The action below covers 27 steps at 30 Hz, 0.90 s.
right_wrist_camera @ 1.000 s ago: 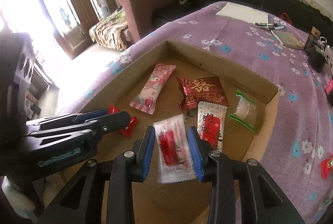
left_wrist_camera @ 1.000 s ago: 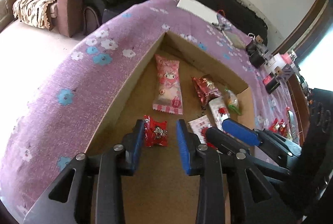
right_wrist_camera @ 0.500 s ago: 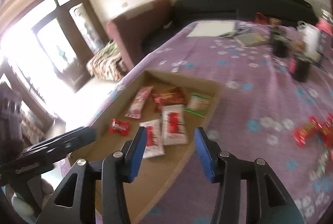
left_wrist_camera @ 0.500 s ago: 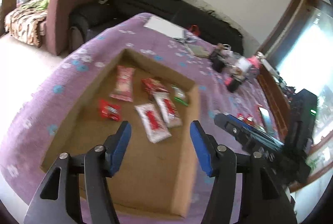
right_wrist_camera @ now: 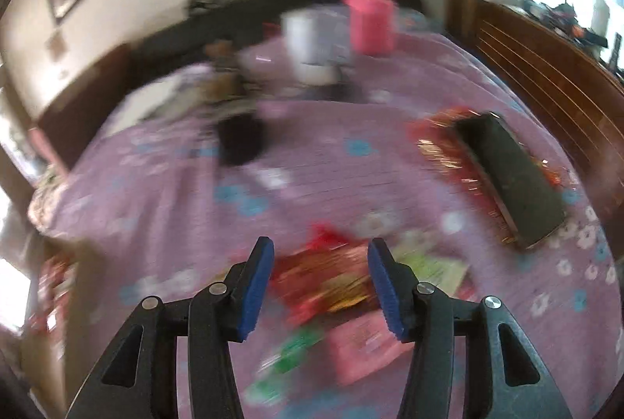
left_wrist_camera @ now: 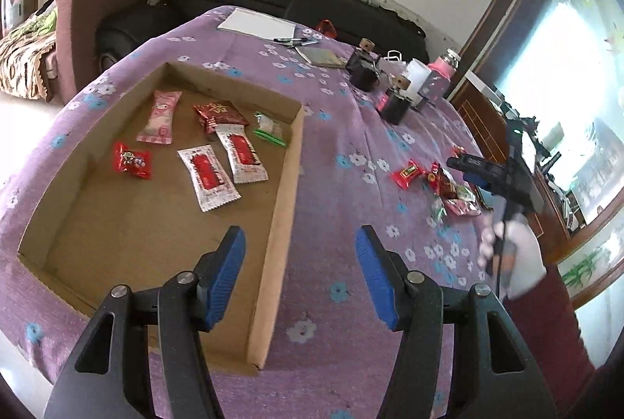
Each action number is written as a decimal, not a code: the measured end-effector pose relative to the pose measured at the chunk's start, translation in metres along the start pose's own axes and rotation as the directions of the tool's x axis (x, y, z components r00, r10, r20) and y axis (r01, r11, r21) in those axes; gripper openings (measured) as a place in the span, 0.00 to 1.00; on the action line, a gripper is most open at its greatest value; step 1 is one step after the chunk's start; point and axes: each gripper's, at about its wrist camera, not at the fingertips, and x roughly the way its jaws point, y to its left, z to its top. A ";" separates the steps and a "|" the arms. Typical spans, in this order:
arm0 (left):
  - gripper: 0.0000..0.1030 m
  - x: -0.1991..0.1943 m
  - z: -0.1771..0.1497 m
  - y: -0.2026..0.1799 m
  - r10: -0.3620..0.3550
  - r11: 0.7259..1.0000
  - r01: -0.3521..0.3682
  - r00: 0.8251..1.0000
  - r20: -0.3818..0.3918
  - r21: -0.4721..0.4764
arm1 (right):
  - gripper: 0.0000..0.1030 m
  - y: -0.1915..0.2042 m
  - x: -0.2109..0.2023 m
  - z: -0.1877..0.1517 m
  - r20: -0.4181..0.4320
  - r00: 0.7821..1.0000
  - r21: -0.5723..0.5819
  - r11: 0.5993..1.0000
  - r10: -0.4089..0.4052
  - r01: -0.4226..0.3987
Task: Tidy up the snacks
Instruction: 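Move both tools back over the remaining snacks on the tablecloth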
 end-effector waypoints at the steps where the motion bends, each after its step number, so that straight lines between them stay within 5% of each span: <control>1: 0.56 -0.001 0.000 -0.002 0.004 1.000 -0.004 1.000 0.002 0.003 | 0.52 -0.003 0.007 0.003 -0.016 1.000 -0.001 1.000 -0.002 0.002; 4: 0.56 -0.003 -0.001 -0.003 0.014 1.000 -0.014 1.000 0.007 0.001 | 0.51 0.006 0.025 0.001 -0.063 0.998 -0.027 1.000 0.013 -0.014; 8: 0.56 -0.006 -0.002 -0.003 0.026 1.000 -0.027 0.999 0.018 0.001 | 0.47 0.036 0.016 -0.022 -0.150 0.976 -0.111 0.978 0.160 -0.177; 12: 0.56 -0.001 -0.004 -0.006 0.026 1.000 -0.026 1.000 0.007 0.008 | 0.44 0.072 -0.019 -0.072 -0.278 0.895 -0.226 0.883 0.347 -0.413; 14: 0.56 0.003 -0.006 -0.008 0.023 1.000 -0.023 1.000 -0.005 0.015 | 0.44 0.068 -0.042 -0.077 -0.237 0.881 -0.231 0.858 0.409 -0.460; 17: 0.56 0.006 -0.009 -0.011 0.012 1.000 -0.011 1.000 -0.018 0.025 | 0.47 0.036 -0.072 -0.074 -0.128 0.894 -0.161 0.881 0.429 -0.445; 21: 0.56 0.009 -0.012 -0.014 0.001 1.000 0.000 1.000 -0.028 0.028 | 0.49 -0.002 -0.083 -0.073 -0.065 0.937 -0.115 0.930 0.344 -0.349; 24: 0.56 0.016 -0.015 -0.018 -0.008 1.000 0.009 0.999 -0.047 0.025 | 0.49 -0.021 -0.077 -0.075 -0.070 0.941 -0.080 0.938 0.332 -0.337; 27: 0.56 0.024 -0.018 -0.024 -0.021 0.999 0.023 0.997 -0.077 0.027 | 0.49 -0.016 -0.074 -0.084 -0.080 0.922 -0.093 0.918 0.379 -0.385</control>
